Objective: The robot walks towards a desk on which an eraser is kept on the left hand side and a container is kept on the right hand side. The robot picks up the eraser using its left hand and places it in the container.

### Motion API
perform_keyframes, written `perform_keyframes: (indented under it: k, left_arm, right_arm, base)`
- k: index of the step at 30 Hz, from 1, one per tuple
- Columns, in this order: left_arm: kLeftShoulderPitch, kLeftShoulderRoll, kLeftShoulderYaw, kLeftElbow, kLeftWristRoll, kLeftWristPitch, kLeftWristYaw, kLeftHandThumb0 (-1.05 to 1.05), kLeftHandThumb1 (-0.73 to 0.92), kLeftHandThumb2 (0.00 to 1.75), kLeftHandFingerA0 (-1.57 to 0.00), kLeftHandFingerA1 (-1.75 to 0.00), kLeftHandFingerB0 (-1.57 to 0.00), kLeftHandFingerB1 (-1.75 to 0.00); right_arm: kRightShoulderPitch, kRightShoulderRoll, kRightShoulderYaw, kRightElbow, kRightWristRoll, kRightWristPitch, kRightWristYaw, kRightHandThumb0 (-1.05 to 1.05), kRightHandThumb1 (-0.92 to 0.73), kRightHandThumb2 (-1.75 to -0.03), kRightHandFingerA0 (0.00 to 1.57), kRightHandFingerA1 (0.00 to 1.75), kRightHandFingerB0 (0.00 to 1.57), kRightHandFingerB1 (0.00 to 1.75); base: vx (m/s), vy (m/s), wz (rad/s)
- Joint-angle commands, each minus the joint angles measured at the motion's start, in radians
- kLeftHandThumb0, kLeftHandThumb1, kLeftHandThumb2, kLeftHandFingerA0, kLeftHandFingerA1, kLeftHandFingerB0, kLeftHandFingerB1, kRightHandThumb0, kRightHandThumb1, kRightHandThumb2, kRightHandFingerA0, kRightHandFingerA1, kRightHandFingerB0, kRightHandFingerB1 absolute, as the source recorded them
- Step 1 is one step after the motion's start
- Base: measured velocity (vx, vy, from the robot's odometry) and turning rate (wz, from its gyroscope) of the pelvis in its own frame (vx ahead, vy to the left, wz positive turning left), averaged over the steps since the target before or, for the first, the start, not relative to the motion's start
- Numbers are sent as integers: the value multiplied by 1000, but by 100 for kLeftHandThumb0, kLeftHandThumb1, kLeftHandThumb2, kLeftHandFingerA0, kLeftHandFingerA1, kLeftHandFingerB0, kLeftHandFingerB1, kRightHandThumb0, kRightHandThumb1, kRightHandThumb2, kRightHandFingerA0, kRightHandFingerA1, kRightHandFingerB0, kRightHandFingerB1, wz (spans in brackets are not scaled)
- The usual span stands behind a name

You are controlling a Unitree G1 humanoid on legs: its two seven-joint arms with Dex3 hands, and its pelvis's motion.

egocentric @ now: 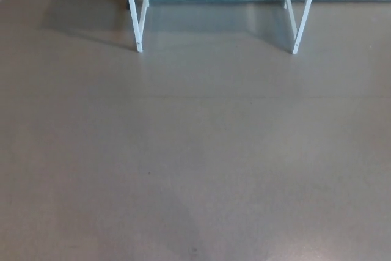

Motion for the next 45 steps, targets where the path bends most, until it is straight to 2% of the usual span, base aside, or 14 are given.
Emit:
perform_keyframes:
  k: [1, 8, 16, 20, 26, 30, 32, 40, 45]
  left_arm:
    - [-13, 31, 5, 15, 19, -83, 19, -40, 55, 56, -31, -61, -30, -37]
    - [-4, 36, -4, 25, 12, -108, 11, -39, 56, 57, -28, -63, -30, -38]
    - [-13, 45, -16, 54, 24, -143, 21, -40, 57, 57, -30, -62, -31, -38]
    - [-83, 52, -22, 61, 39, -130, 49, -42, 56, 57, -33, -62, -31, -38]
    - [-23, 54, -20, 46, 40, -126, 51, -42, 55, 57, -33, -60, -30, -36]
    - [-41, 47, -17, 109, 31, -158, 42, -42, 55, 57, -33, -62, -32, -38]
    - [-54, 35, -9, 126, 17, -154, 44, -42, 54, 57, -32, -61, -32, -36]
    - [-33, -19, -29, -14, 22, -122, 68, -41, 54, 57, -31, -61, -32, -37]
    - [-51, 12, -38, 88, 58, -182, 77, -42, 55, 57, -35, -61, -33, -37]
  right_arm:
    - [-1, -10, 8, 6, -1, -37, -1, -19, -50, -54, 65, 60, 42, 53]
    - [10, -22, 20, 14, -20, -59, -11, -21, -50, -54, 66, 58, 44, 53]
    - [5, -19, 18, 34, -14, -68, -11, -21, -50, -54, 67, 59, 44, 52]
    - [-74, -29, 26, 35, -25, -48, -12, -23, -51, -55, 69, 59, 44, 53]
    - [-38, -37, 50, 63, -26, -78, -1, -22, -52, -55, 69, 59, 42, 51]
    - [-30, -50, 56, 70, -39, -83, -11, -23, -52, -55, 74, 59, 43, 51]
    - [-26, -48, 53, 70, -30, -76, -7, -24, -51, -55, 71, 59, 43, 52]
    - [-12, -30, 72, 61, -36, -77, -11, -24, -52, -54, 70, 59, 43, 52]
    - [-7, -22, 70, 42, -34, -59, -20, -23, -52, -56, 72, 59, 44, 52]
  base:
    - [157, 372, -60]
    - [116, 347, -4]
    - [206, -97, 12]
    - [331, -182, 24]
    - [228, -92, 3]
    - [231, 49, -14]
    - [309, 132, -13]
    - [307, 133, -12]
    - [234, 52, 8]
